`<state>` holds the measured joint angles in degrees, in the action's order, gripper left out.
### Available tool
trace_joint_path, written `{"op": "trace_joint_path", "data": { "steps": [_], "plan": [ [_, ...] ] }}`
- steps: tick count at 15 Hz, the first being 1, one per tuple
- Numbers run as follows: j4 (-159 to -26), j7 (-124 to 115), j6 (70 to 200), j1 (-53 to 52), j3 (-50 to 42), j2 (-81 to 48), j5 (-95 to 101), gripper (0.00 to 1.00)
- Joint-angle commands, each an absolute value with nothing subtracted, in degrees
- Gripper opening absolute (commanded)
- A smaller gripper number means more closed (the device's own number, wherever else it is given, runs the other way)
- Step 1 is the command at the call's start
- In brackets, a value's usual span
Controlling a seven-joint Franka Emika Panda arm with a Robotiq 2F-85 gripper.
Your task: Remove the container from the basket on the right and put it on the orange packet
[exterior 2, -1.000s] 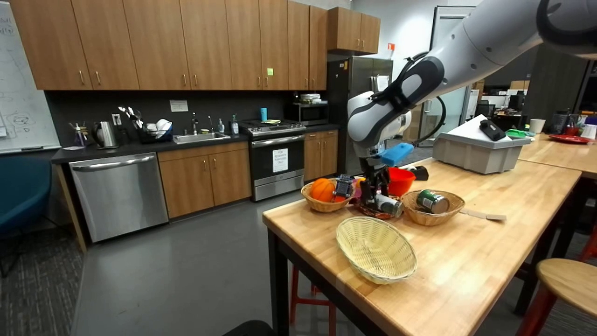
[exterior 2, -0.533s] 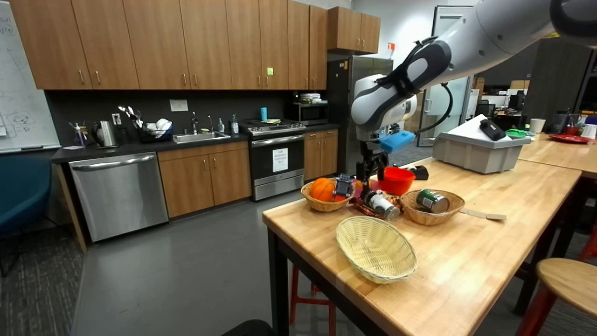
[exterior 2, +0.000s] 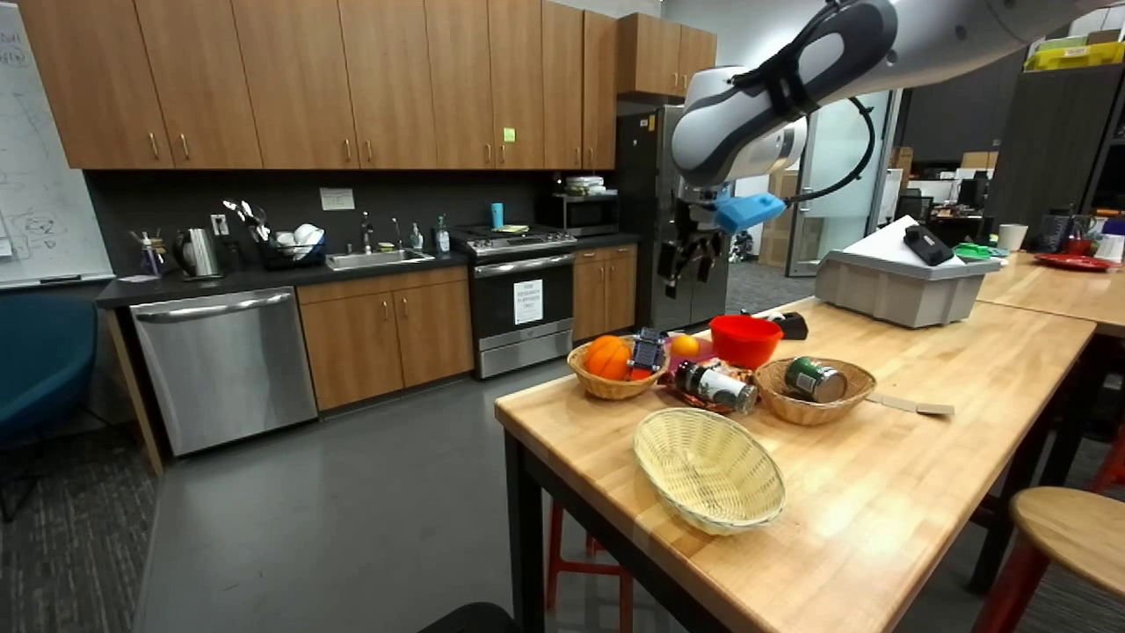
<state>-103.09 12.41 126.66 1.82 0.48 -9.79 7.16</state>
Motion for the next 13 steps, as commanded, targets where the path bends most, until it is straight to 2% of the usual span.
{"op": "trace_joint_path", "data": {
  "steps": [1,13],
  "plan": [
    [-102.9,12.4,126.9,1.6,0.2,-9.2,7.1,1.00],
    [-103.0,12.4,127.1,1.6,0.2,-8.6,7.1,1.00]
  ]
}}
